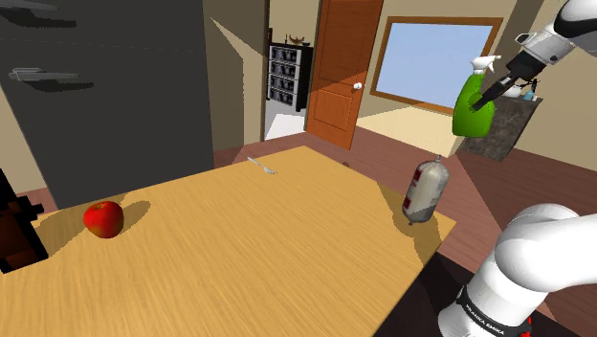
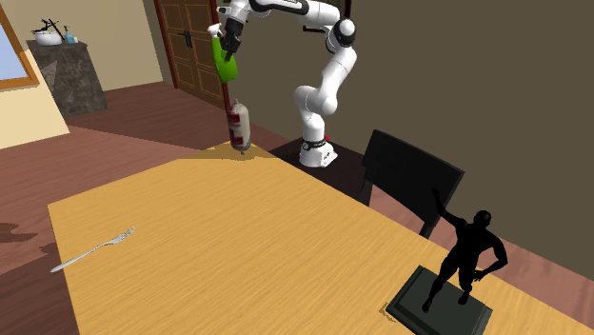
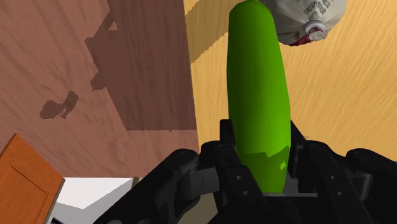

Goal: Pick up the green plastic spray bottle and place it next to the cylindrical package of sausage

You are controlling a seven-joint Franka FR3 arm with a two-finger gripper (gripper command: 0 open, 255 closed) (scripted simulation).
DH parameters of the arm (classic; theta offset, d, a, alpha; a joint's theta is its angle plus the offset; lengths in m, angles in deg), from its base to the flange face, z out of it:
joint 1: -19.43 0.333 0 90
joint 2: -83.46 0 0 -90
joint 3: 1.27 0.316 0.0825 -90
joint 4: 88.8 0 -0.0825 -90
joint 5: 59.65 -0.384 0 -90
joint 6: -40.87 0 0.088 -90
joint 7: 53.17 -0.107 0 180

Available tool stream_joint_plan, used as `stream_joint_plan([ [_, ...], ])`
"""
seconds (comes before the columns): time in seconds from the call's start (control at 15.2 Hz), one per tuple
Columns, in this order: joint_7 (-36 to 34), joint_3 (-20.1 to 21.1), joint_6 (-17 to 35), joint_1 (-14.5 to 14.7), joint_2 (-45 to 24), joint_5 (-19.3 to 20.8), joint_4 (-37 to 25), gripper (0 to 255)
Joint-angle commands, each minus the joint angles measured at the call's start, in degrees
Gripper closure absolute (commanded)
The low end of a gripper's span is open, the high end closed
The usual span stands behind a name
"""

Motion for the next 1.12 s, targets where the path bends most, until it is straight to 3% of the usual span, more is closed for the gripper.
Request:
stream_joint_plan([
  [0.0, 2.71, -3.35, -0.40, 1.17, -1.91, 0.31, -2.92, 255],
  [0.33, 9.76, -13.30, -1.92, 6.09, -7.48, 0.00, -12.06, 255],
  [1.06, 10.60, -14.95, 5.44, 4.20, -5.09, 2.08, -2.56, 255],
])
